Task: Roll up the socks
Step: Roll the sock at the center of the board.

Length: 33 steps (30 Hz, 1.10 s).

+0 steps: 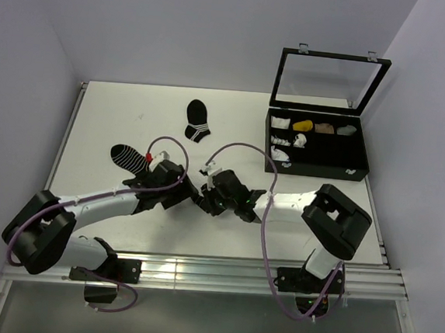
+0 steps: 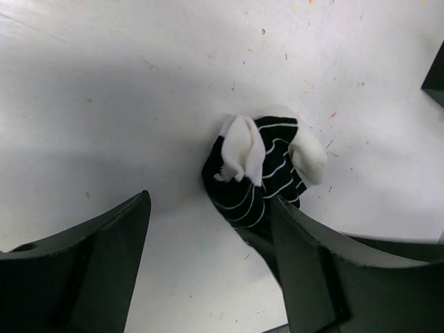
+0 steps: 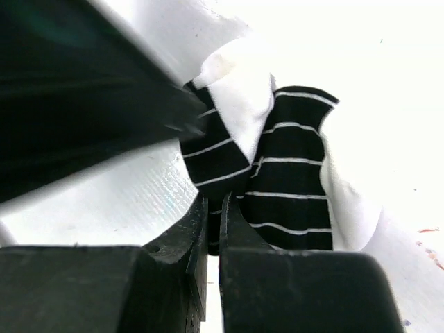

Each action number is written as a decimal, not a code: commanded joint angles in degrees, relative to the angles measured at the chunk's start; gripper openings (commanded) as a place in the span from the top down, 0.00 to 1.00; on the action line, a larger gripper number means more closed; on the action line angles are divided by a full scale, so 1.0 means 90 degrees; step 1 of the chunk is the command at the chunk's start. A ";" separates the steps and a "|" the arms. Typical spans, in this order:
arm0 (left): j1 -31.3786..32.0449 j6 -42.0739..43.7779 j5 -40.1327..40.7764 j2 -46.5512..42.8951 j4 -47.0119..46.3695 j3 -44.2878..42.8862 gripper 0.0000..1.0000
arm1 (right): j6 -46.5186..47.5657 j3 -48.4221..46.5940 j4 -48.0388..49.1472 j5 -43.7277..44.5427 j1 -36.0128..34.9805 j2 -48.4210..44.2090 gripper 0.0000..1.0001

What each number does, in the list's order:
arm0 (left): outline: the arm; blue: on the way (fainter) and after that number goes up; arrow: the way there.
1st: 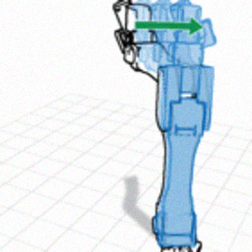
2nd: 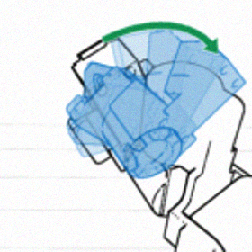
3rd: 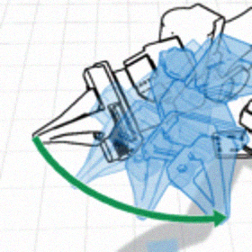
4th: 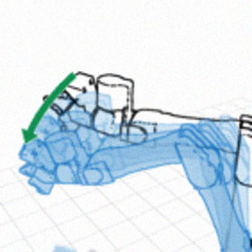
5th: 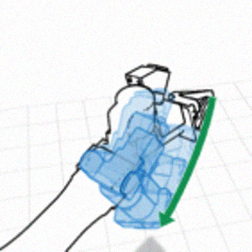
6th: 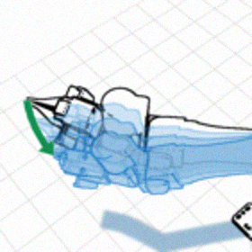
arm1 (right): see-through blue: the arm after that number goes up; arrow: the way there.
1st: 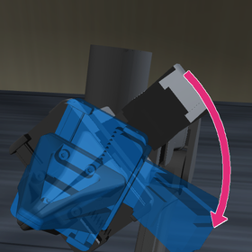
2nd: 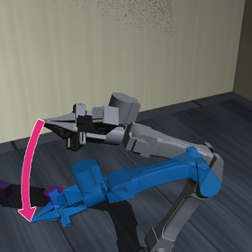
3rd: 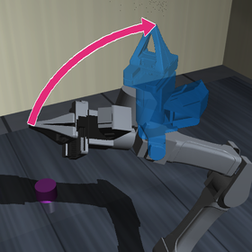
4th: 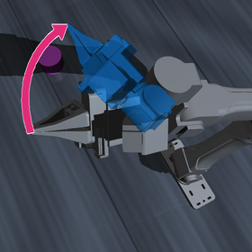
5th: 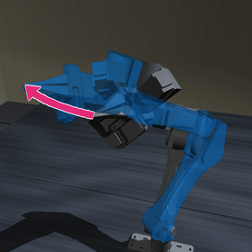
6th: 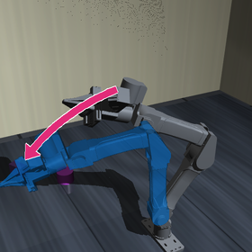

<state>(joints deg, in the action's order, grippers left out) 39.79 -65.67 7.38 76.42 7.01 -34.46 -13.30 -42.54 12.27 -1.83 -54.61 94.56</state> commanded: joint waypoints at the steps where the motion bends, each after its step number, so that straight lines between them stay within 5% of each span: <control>1: 0.0012 -0.0330 0.0478 -0.0560 -0.0182 0.0205 0.24 | -0.0815 0.0293 0.0285 -0.1638 0.0588 -0.0175 1.00; 14: 0.0051 -0.0164 -0.0057 -0.0484 -0.1168 0.0479 0.24 | -0.3336 0.1084 0.3206 -0.5069 0.2336 0.1357 1.00; 33: 0.0149 -0.0037 -0.0224 0.0951 -0.1540 0.0176 0.37 | -0.3181 0.0850 0.2554 -0.4885 0.2503 0.1798 1.00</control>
<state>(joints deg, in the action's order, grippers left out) 40.75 -66.92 5.39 83.00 -6.94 -31.97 -43.77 -34.74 41.15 -47.31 -32.08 108.97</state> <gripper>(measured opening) 0.639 0.055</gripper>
